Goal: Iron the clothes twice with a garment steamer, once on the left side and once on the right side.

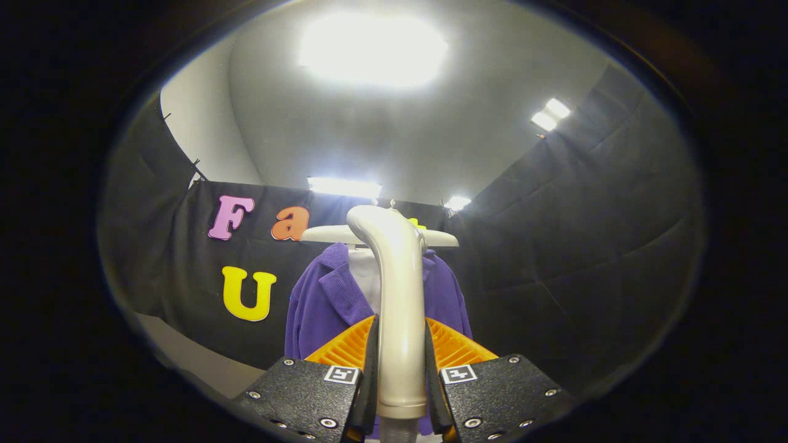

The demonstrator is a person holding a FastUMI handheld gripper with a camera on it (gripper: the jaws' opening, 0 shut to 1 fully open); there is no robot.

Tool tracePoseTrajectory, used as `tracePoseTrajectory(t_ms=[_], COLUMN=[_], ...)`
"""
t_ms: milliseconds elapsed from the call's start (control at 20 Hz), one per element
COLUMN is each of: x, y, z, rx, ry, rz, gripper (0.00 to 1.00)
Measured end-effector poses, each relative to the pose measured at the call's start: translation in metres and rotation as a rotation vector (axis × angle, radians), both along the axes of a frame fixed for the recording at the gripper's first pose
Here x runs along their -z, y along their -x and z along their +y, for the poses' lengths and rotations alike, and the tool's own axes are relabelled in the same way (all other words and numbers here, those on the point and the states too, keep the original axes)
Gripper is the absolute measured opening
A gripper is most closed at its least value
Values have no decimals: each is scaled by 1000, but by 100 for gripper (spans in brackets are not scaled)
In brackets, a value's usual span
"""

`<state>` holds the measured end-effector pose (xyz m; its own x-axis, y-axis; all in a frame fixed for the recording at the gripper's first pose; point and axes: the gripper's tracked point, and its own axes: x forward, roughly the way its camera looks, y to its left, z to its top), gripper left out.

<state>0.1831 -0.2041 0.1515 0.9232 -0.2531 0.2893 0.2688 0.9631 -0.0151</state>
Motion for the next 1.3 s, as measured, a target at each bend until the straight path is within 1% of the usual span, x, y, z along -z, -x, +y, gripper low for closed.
tracePoseTrajectory(t_ms=[200,300,550,700,900,1300], x=[7,14,34,57,89,153], y=[-27,-37,-70,-82,-80,-59], z=[-28,-40,-53,-55,-62,-76], rx=[43,51,66,75,94,119], ry=[-48,-66,-60,-48,-52,-138], rz=[19,36,76,122,178,287], gripper=[34,34,34,34,34,34])
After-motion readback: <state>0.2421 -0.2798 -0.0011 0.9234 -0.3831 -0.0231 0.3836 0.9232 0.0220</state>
